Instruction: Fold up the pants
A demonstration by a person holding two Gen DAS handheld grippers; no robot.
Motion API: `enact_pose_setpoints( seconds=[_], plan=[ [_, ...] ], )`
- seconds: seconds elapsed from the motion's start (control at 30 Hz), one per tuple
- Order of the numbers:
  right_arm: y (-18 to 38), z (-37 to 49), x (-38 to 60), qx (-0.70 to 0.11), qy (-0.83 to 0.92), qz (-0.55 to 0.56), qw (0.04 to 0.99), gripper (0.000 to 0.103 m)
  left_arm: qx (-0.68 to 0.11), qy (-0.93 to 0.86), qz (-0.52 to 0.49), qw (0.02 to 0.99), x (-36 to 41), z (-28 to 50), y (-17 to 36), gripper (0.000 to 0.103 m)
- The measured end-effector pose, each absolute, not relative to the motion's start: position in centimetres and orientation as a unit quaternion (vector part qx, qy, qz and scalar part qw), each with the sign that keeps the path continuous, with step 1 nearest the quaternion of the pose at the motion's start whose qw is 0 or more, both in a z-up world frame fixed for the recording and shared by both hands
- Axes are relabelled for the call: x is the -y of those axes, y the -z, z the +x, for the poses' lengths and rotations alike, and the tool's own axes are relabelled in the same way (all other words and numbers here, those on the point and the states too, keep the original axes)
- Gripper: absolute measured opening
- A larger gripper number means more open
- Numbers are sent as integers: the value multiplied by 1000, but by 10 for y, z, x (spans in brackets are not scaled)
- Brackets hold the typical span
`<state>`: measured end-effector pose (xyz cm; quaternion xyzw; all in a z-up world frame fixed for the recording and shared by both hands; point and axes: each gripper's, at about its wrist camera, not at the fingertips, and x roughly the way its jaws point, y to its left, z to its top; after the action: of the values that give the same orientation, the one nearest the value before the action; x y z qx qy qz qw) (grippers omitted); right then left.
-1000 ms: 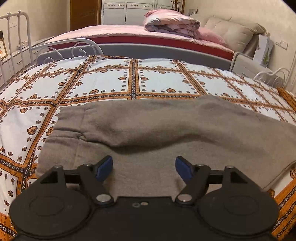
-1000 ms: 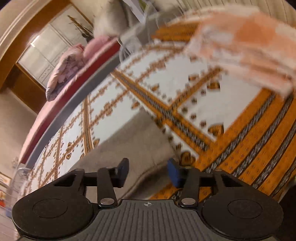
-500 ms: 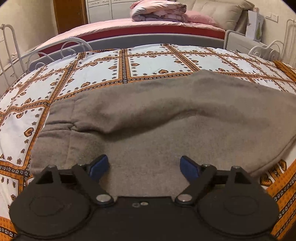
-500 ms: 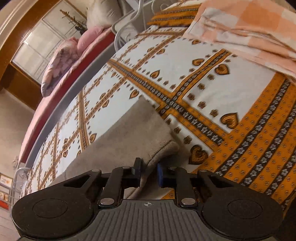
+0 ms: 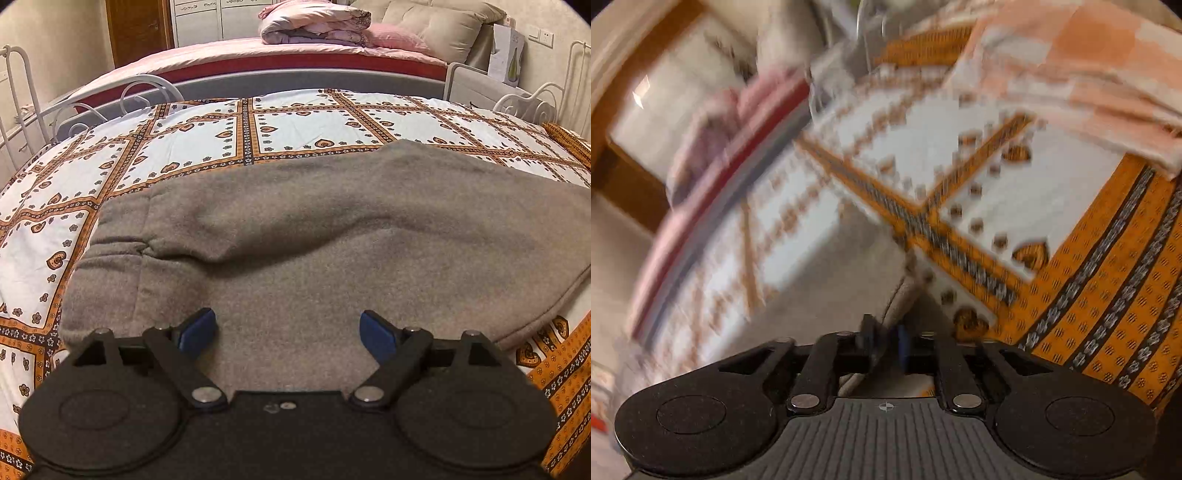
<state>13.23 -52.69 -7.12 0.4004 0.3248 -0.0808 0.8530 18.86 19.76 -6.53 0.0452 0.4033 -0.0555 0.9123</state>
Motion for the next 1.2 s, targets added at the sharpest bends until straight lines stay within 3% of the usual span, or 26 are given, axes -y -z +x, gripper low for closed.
enact_pose_setpoints(
  seconds=[0.03, 0.37, 0.4, 0.43, 0.47, 0.57, 0.67, 0.7, 0.73, 0.8, 0.83, 0.87, 0.97, 1.03, 1.13, 1.2],
  plan=[
    [69, 127, 529, -319, 88, 401, 854, 34, -403, 56, 45, 912, -198, 189, 65, 79],
    [97, 136, 536, -362, 66, 473, 801, 38, -407, 57, 47, 911, -194, 192, 66, 86],
    [95, 139, 533, -360, 65, 461, 809, 37, -407, 57, 47, 910, -194, 192, 66, 86],
    [90, 141, 529, -361, 71, 433, 823, 18, -407, 57, 47, 910, -194, 192, 66, 86],
    [80, 142, 523, -353, 74, 395, 845, 14, -408, 56, 49, 910, -193, 192, 66, 86],
    [48, 130, 514, -266, 49, 356, 895, 14, -407, 56, 52, 910, -192, 191, 67, 86],
    [65, 145, 506, -338, 99, 317, 880, 15, -407, 57, 55, 910, -193, 192, 67, 87],
    [83, 155, 505, -395, 111, 311, 857, 16, -406, 56, 62, 910, -192, 192, 64, 85],
    [87, 155, 506, -393, 110, 313, 858, 18, -402, 50, 70, 912, -192, 191, 60, 75],
    [68, 150, 503, -368, 124, 290, 874, 37, -374, 20, 78, 924, -196, 184, 47, 74],
    [59, 144, 499, -353, 142, 268, 885, 51, -355, 3, 74, 932, -202, 178, 40, 74],
    [47, 135, 492, -330, 170, 240, 897, 56, -335, -17, 67, 940, -210, 172, 33, 74],
    [16, 122, 473, -261, 173, 199, 929, 56, -297, -69, 17, 952, -237, 152, 19, 72],
    [1, 122, 450, -228, 127, 178, 949, 57, -292, -93, -49, 951, -260, 142, 19, 61],
    [-14, 135, 417, -225, 73, 152, 960, 76, -285, -107, -180, 935, -294, 130, 28, 50],
    [-18, 149, 393, -223, 33, 133, 965, 78, -283, -99, -238, 924, -307, 129, 35, 47]
  ],
)
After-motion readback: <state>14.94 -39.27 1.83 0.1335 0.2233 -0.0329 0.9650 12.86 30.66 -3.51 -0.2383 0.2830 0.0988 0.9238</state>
